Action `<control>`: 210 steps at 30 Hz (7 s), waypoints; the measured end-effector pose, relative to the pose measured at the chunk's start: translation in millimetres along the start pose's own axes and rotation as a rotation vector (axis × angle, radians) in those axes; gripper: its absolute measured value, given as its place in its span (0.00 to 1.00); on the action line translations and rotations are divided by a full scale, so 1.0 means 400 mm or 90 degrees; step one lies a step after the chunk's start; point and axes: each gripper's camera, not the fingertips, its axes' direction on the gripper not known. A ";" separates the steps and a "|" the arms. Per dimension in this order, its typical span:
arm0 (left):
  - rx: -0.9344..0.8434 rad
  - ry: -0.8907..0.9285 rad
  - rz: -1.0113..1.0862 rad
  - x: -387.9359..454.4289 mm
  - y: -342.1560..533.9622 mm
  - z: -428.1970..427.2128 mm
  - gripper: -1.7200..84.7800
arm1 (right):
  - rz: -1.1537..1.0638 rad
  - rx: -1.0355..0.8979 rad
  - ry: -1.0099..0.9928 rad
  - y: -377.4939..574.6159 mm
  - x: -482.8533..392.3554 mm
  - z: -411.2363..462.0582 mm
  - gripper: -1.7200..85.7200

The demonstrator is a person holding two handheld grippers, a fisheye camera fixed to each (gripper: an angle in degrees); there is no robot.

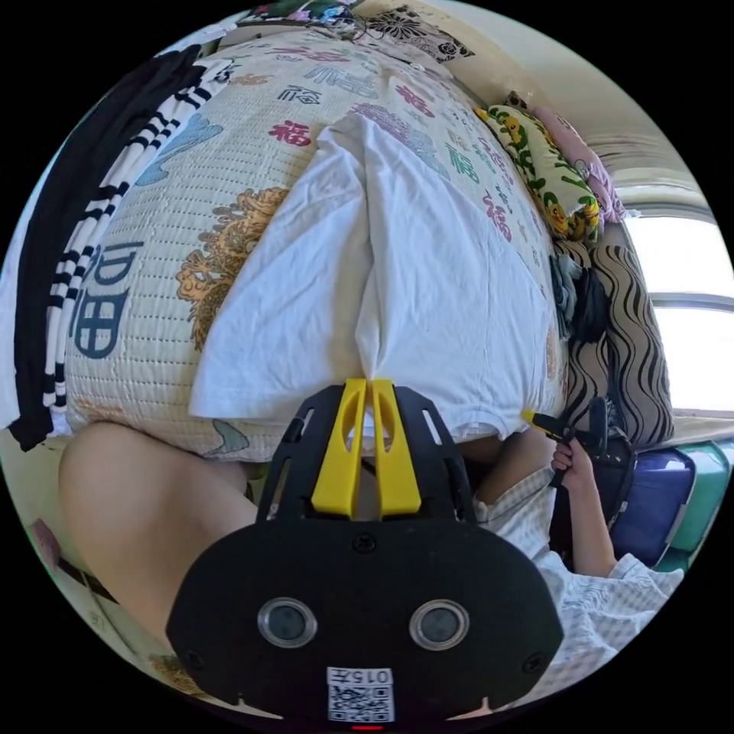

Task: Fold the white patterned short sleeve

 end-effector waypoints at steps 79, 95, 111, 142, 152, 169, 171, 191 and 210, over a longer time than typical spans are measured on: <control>0.108 0.171 0.527 0.657 0.369 0.322 0.01 | -0.379 0.030 0.125 -0.743 -0.541 0.070 0.02; -0.118 0.040 0.681 0.935 0.316 0.907 0.08 | -0.238 0.073 0.097 -0.700 -0.081 -0.149 0.10; 0.064 -0.135 0.401 0.667 -0.431 0.835 0.12 | -0.163 0.128 0.009 -0.567 0.057 -0.346 0.10; 0.021 -0.041 0.343 0.316 -0.395 0.902 0.01 | -0.148 0.014 -0.056 -0.073 0.146 -0.534 0.02; -0.017 0.003 0.317 0.204 -0.483 0.917 0.11 | -0.110 0.062 -0.090 -0.013 0.220 -0.631 0.09; -0.034 0.387 0.192 0.014 -0.850 1.021 0.15 | -0.094 0.078 -0.409 -0.200 0.357 -0.703 0.14; -0.043 0.400 0.207 0.027 -0.867 1.039 0.15 | -0.117 0.082 -0.413 -0.204 0.329 -0.695 0.12; -0.039 0.385 0.505 0.420 -0.738 0.873 0.03 | -0.217 0.263 -0.341 0.156 0.065 -0.898 0.05; -0.057 0.736 0.553 1.237 -0.467 1.017 0.03 | -0.047 0.574 0.426 0.503 -0.308 -1.361 0.05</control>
